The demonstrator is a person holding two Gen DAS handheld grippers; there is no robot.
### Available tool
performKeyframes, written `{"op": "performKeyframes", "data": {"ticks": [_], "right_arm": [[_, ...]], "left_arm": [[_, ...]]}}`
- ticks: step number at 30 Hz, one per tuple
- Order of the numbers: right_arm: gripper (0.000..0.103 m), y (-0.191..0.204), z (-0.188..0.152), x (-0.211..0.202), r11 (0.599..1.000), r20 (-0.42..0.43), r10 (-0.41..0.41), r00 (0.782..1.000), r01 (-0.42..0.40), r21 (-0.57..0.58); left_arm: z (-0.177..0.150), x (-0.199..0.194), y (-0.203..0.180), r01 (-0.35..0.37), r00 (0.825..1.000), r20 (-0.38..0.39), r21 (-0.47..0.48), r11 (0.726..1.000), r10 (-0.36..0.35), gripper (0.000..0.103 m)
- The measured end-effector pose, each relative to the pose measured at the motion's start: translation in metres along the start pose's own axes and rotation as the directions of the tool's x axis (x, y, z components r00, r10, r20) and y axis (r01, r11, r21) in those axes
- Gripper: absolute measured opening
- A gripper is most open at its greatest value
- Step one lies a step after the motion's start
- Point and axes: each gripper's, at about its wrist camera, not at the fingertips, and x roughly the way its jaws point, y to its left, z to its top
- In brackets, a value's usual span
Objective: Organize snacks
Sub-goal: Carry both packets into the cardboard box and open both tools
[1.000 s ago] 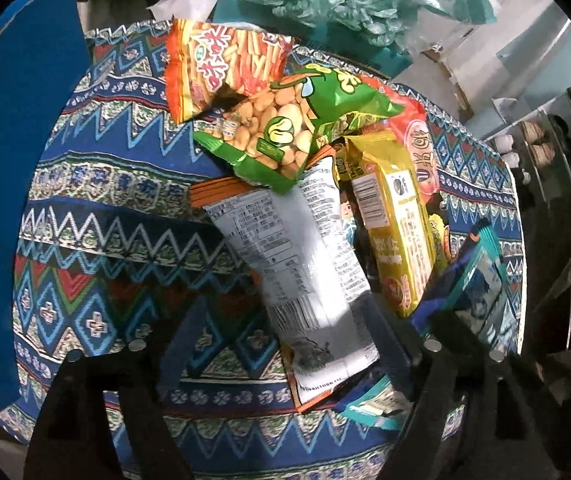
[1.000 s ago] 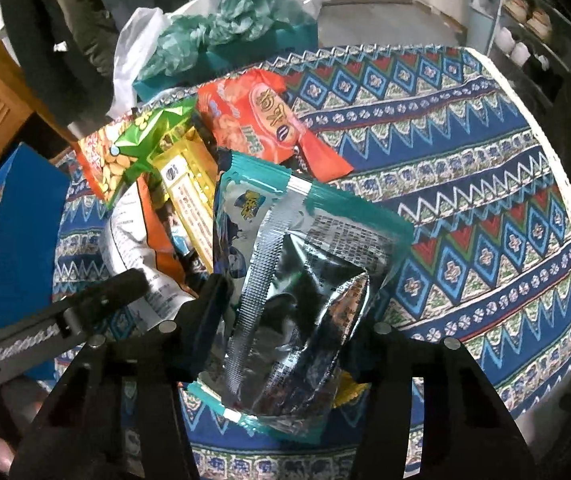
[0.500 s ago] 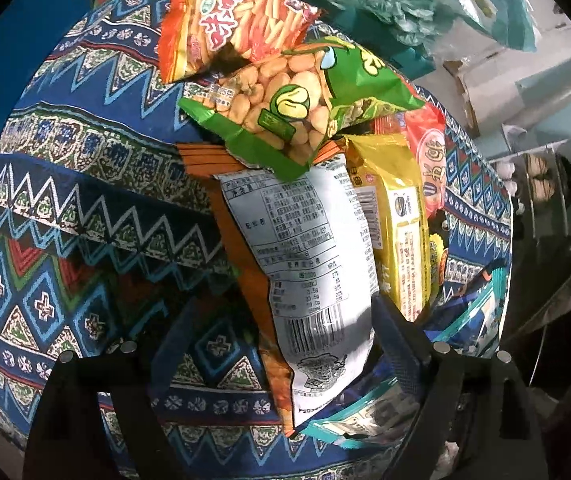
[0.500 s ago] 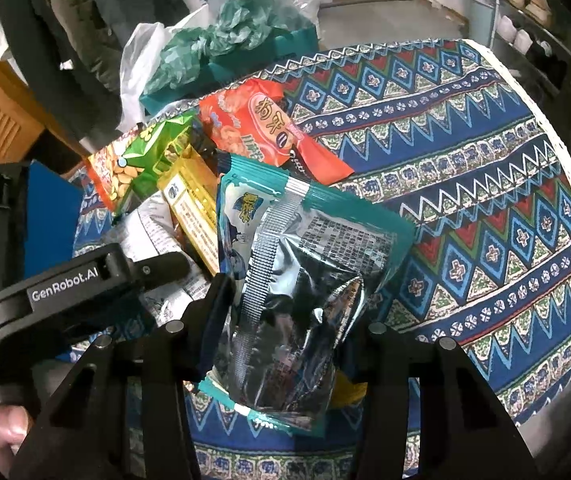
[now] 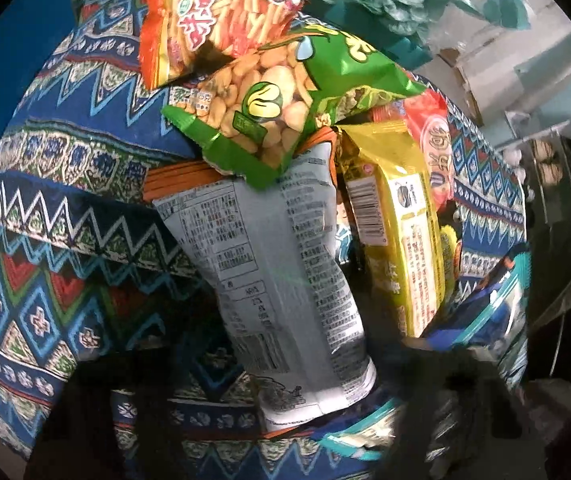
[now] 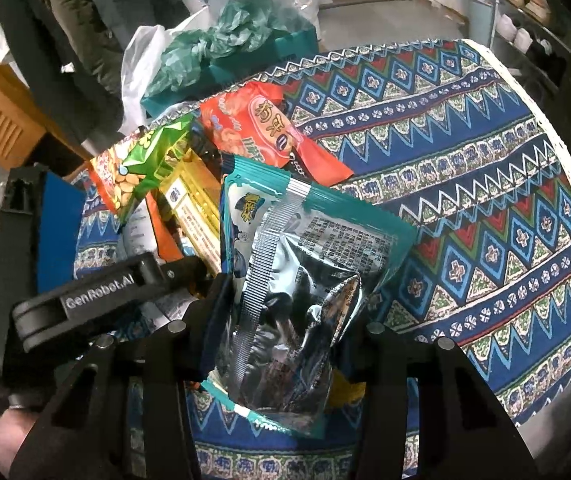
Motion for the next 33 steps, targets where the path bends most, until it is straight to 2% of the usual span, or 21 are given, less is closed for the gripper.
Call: {"op": "performKeyframes", "data": {"ticks": [1,3,8,12,19,33], "right_arm": [[0.045,0.000,0.001,-0.001,1.000,0.003,0.001,1.000,-0.001,-0.002],[0.037,0.002,0.001,-0.003,1.000,0.010,0.010,1.000,-0.010,-0.004],[0.035,0.008,0.003,-0.007,1.000,0.022,0.017,1.000,-0.016,-0.017],[0.034,0.016,0.002,-0.014,0.999,0.043,0.021,0.999,-0.020,-0.036],[0.034,0.029,0.002,-0.032,0.998,0.084,0.036,0.996,-0.031,-0.054],[0.034,0.075,0.003,-0.055,0.990,0.104,0.080,0.991,-0.067,-0.126]], "left_arm": [[0.000,-0.001,0.001,0.007,1.000,-0.007,0.004,1.000,-0.007,0.055],[0.000,-0.005,0.002,0.011,1.000,-0.003,0.008,1.000,-0.011,0.051],[-0.004,-0.020,0.000,-0.041,0.998,0.044,0.062,0.997,0.038,0.042],[-0.009,-0.035,-0.001,-0.050,0.996,0.073,0.099,0.994,0.042,0.039],[-0.021,-0.068,0.005,-0.064,0.990,0.136,0.174,0.983,0.040,0.038],[-0.029,-0.131,0.037,-0.106,0.968,0.245,0.207,0.973,0.053,0.038]]}}
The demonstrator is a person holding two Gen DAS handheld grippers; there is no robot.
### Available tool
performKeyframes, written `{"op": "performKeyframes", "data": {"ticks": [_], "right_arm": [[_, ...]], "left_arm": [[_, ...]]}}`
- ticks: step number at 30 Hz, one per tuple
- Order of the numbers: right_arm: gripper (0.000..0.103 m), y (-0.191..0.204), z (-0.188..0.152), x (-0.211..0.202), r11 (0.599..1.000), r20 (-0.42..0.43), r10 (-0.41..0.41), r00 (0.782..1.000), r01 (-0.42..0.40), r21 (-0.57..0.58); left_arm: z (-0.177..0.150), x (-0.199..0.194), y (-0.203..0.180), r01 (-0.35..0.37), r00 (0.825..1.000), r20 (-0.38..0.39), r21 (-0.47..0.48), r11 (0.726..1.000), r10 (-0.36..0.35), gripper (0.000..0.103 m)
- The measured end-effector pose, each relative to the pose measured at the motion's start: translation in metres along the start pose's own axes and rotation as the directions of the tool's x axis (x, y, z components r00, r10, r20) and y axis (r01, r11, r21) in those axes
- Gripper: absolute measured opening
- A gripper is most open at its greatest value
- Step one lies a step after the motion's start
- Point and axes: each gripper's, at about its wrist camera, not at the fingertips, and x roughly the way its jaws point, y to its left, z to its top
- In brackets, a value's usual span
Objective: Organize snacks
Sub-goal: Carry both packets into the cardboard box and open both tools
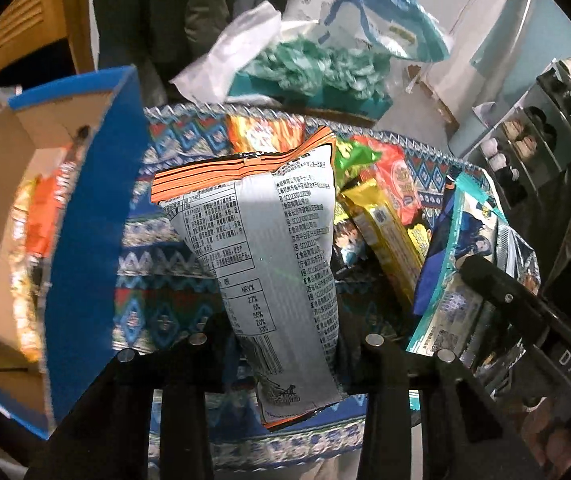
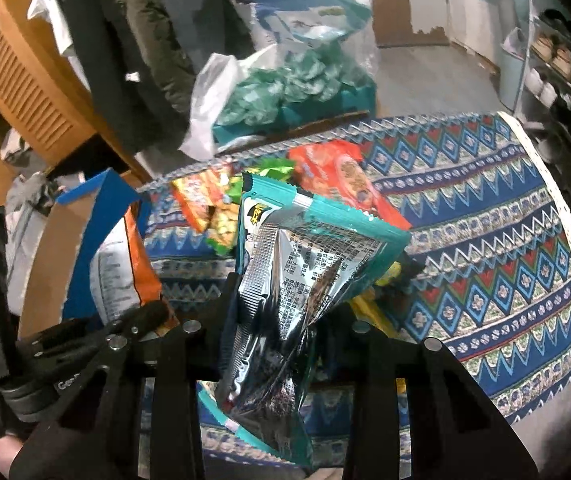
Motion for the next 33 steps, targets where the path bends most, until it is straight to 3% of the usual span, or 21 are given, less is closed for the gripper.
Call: {"op": "performKeyframes", "data": {"ticks": [17,33], "right_arm": [[0.033,0.092,0.015,-0.011,0.988,0.020,0.081,0.997,-0.078,-0.133],[0.032,0.190,0.021,0.010,0.954,-0.009,0.125,0.992,-0.123,-0.273]], "left_arm": [[0.009,-0.074,0.069,-0.037,0.993,0.111,-0.046,0.998,0.042,0.037],[0.009,-0.104,0.154,-0.059,0.984,0.153,-0.172,0.983,0.086,0.037]]}}
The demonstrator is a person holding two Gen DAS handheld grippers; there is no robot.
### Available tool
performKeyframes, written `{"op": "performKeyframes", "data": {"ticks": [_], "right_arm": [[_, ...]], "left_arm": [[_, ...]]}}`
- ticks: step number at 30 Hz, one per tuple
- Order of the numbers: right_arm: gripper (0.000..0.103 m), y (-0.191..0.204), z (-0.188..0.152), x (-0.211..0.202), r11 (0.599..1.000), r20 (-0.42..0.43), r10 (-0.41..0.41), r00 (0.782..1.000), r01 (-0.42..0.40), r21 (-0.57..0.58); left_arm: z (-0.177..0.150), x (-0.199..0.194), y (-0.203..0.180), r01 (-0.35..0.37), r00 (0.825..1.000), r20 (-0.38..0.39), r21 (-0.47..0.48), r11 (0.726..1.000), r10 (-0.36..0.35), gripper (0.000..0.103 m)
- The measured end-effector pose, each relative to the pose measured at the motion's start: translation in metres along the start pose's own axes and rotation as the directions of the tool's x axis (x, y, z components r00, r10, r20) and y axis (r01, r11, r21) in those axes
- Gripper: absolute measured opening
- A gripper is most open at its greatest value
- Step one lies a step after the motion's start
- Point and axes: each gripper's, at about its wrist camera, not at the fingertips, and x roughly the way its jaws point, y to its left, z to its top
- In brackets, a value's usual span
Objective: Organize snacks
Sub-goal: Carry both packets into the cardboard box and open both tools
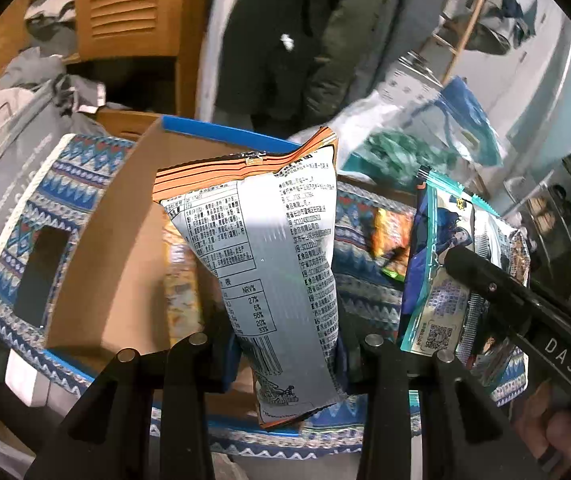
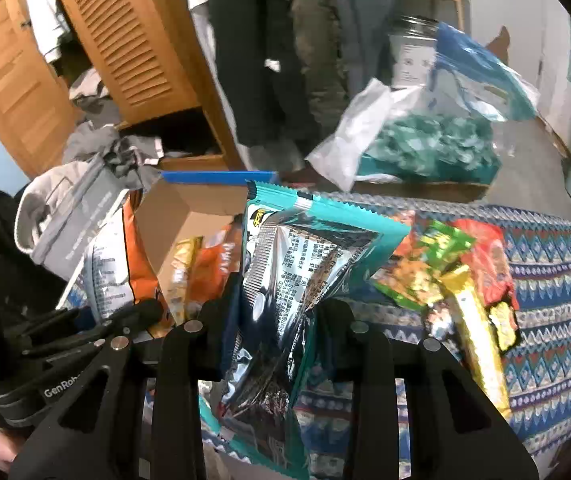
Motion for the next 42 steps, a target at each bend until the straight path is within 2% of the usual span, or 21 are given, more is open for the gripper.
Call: {"op": "performKeyframes", "data": {"ticks": [12,19,25,26,28,31,33,34,38,42], "right_arm": [[0.032,0.070,0.015,0.046,0.994,-0.051,0.031,0.998,-0.036,-0.107],[0.032,0.095,0.011,0.079,0.987,-0.103,0.015,0.995,-0.032,-0.159],[0.032,0.101,0.009,0.102,0.984,-0.153,0.020,0.988,-0.047,-0.174],[0.032,0.102,0.009,0.106,0.984,-0.164,0.028,0.986,-0.056,-0.171],[0.032,0.103,0.008,0.111,0.984,-0.183,0.039,0.982,-0.070,-0.167],[0.045,0.103,0.006,0.113,0.983,-0.189,0.033,0.981,-0.067,-0.174],[0.060,0.101,0.006,0.112,0.983,-0.179,0.027,0.983,-0.059,-0.173],[0.062,0.100,0.007,0.110,0.984,-0.173,0.029,0.984,-0.058,-0.167],[0.067,0.091,0.011,0.102,0.989,-0.154,0.035,0.987,-0.056,-0.134],[0.071,0.083,0.013,0.092,0.992,-0.122,0.005,0.992,-0.021,-0.127]], "left_arm": [[0.005,0.009,0.066,-0.075,0.997,0.000,-0.072,0.995,0.076,0.037],[0.005,0.028,0.087,-0.112,0.993,-0.035,-0.076,0.991,0.110,0.037],[0.003,0.042,0.093,-0.159,0.986,-0.059,-0.064,0.985,0.156,0.038],[0.003,0.042,0.094,-0.169,0.985,-0.057,-0.067,0.983,0.165,0.038],[0.003,0.043,0.098,-0.183,0.982,-0.058,-0.081,0.980,0.178,0.051],[0.004,0.039,0.104,-0.183,0.983,-0.051,-0.115,0.976,0.179,0.061],[0.005,0.035,0.105,-0.192,0.981,-0.043,-0.120,0.974,0.188,0.064],[0.005,0.033,0.105,-0.197,0.980,-0.037,-0.120,0.973,0.194,0.066],[0.005,0.025,0.098,-0.192,0.981,-0.016,-0.104,0.976,0.191,0.067],[0.005,0.018,0.087,-0.175,0.984,0.003,-0.068,0.982,0.176,0.067]]}}
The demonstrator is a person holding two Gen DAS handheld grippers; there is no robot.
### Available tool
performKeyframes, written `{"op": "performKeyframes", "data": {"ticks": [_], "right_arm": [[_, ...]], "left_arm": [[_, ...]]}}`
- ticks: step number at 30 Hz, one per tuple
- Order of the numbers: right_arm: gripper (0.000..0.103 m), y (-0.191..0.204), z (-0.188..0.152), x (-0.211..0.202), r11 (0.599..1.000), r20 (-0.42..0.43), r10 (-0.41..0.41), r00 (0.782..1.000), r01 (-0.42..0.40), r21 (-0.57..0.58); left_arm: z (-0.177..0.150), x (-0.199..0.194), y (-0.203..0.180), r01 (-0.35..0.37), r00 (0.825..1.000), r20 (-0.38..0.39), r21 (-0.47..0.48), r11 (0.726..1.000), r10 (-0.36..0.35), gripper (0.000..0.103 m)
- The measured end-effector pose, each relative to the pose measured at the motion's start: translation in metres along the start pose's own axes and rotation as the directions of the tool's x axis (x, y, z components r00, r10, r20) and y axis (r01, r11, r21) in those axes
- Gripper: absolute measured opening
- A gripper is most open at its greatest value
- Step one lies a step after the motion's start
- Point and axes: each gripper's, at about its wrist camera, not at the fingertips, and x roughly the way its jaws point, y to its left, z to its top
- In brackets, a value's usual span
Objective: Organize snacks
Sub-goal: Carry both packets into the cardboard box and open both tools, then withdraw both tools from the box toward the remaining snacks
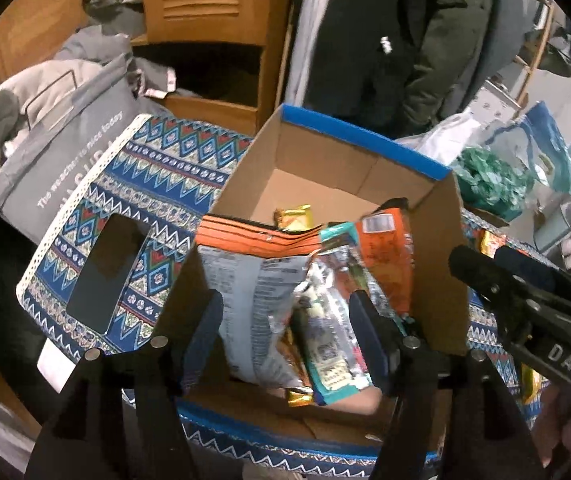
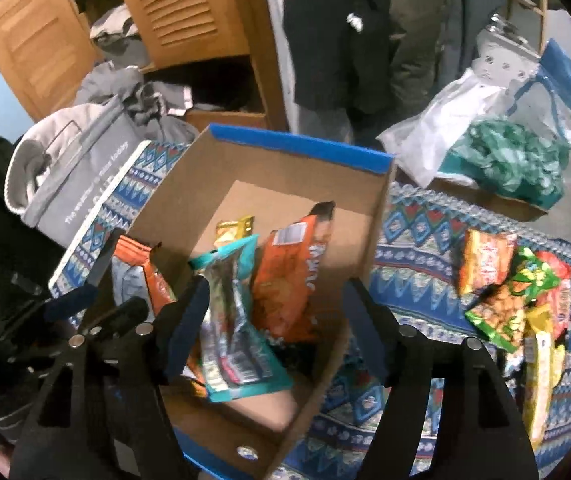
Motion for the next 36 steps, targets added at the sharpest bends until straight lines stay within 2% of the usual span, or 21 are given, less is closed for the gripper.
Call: {"op": "performKeyframes", "data": {"ticks": [6,18,23,36], "right_arm": [[0.071,-0.007,-0.002,-0.013,0.999,0.028,-0.048,0.998,0.049,-0.013],[0.071,-0.036,-0.012,-0.041,0.997,0.063,-0.079,0.995,0.078,0.025],[0.073,-0.051,-0.017,-0.052,0.995,0.073,-0.087,0.994,0.083,0.052],[0.075,-0.101,-0.037,-0.069,0.988,0.079,-0.127,0.989,0.118,0.104]], "left_arm": [[-0.001,-0.012,-0.012,0.012,0.999,0.031,0.030,0.999,-0.013,0.070],[-0.008,-0.020,-0.042,0.034,0.999,0.034,0.091,0.995,-0.037,0.071],[-0.013,-0.020,-0.057,0.041,0.999,0.027,0.109,0.993,-0.044,0.074],[-0.030,-0.022,-0.118,0.060,0.998,0.017,0.260,0.964,-0.066,0.074]]}}
